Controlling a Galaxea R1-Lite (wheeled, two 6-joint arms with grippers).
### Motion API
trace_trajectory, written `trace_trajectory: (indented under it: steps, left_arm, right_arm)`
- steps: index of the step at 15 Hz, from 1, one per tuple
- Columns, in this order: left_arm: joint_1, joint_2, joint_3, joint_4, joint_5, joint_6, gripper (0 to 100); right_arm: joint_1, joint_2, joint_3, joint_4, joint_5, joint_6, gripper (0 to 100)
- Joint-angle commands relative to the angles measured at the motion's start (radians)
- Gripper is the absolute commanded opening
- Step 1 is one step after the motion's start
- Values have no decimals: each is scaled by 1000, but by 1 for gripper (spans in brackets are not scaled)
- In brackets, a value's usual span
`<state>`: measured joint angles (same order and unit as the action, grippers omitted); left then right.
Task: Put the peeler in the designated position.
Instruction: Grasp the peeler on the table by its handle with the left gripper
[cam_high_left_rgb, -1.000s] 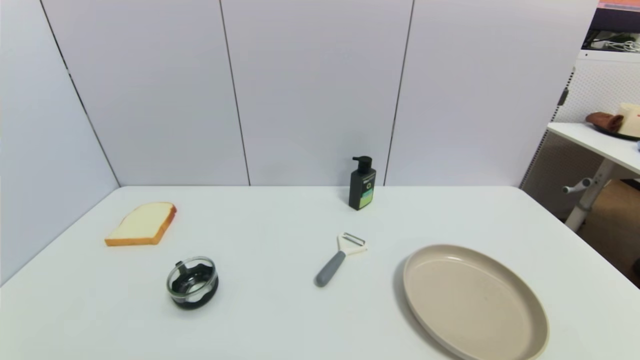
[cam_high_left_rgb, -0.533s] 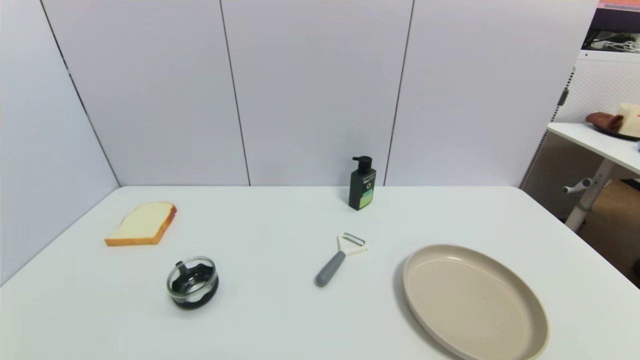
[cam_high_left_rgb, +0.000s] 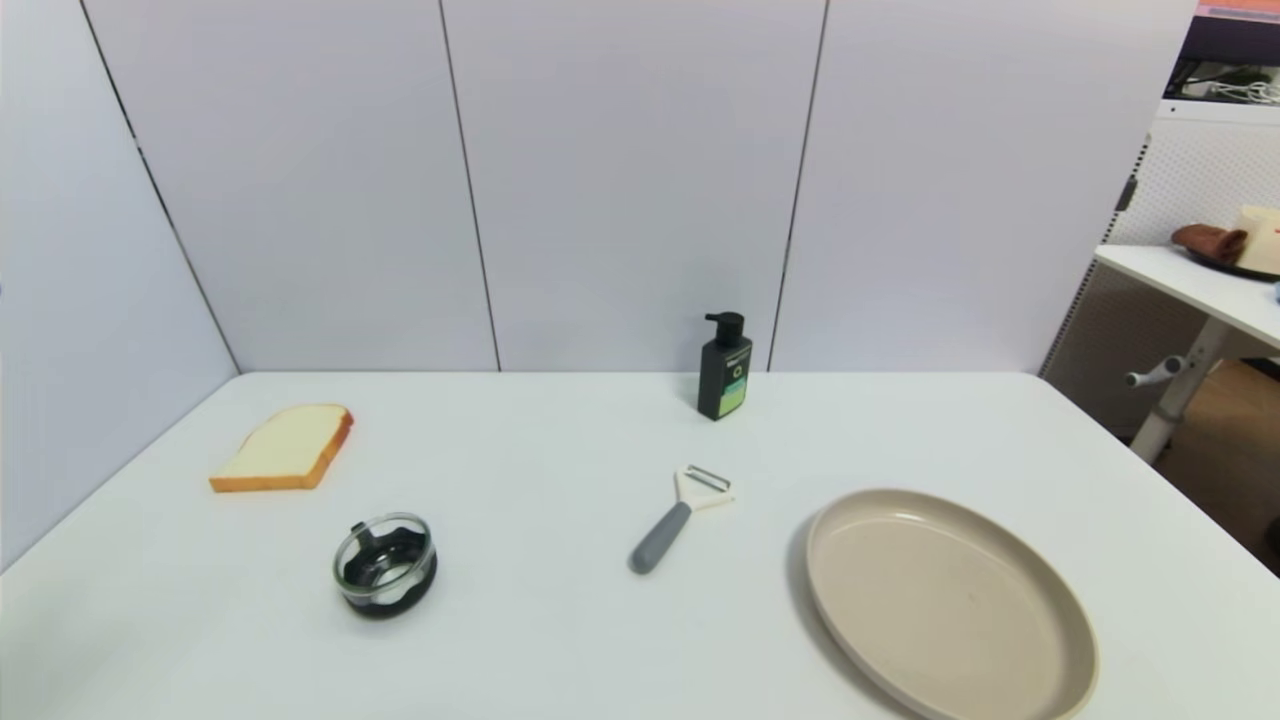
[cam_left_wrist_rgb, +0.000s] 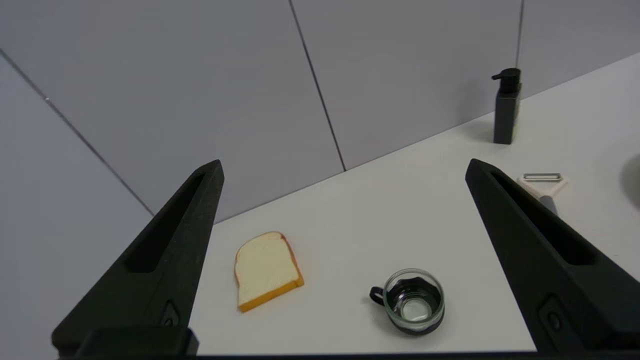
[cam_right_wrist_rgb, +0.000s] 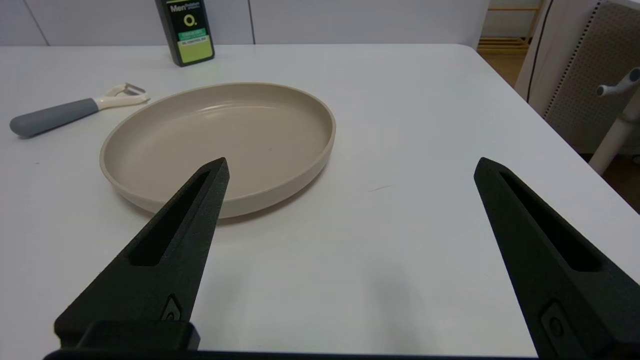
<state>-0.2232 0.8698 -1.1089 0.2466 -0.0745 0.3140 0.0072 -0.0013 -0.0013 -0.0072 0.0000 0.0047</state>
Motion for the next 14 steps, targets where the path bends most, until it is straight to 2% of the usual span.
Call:
trace_trajectory:
  steps: [1, 3, 5, 9, 14]
  left_arm:
    - [-343, 465, -420, 247, 5, 17, 100]
    - [-429, 591, -494, 247, 5, 16, 100]
    - [-462, 680, -514, 243, 5, 14, 100]
    - [-467, 859, -542, 229, 5, 2, 100]
    - [-467, 1025, -540, 201, 5, -125, 100]
  right_arm:
    - [0, 0, 0, 0, 0, 0, 100]
    - [0, 0, 0, 0, 0, 0, 100]
    - [0, 0, 0, 0, 0, 0, 100]
    - [0, 0, 1, 0, 0, 0, 100]
    - [0, 0, 0, 0, 0, 0, 100]
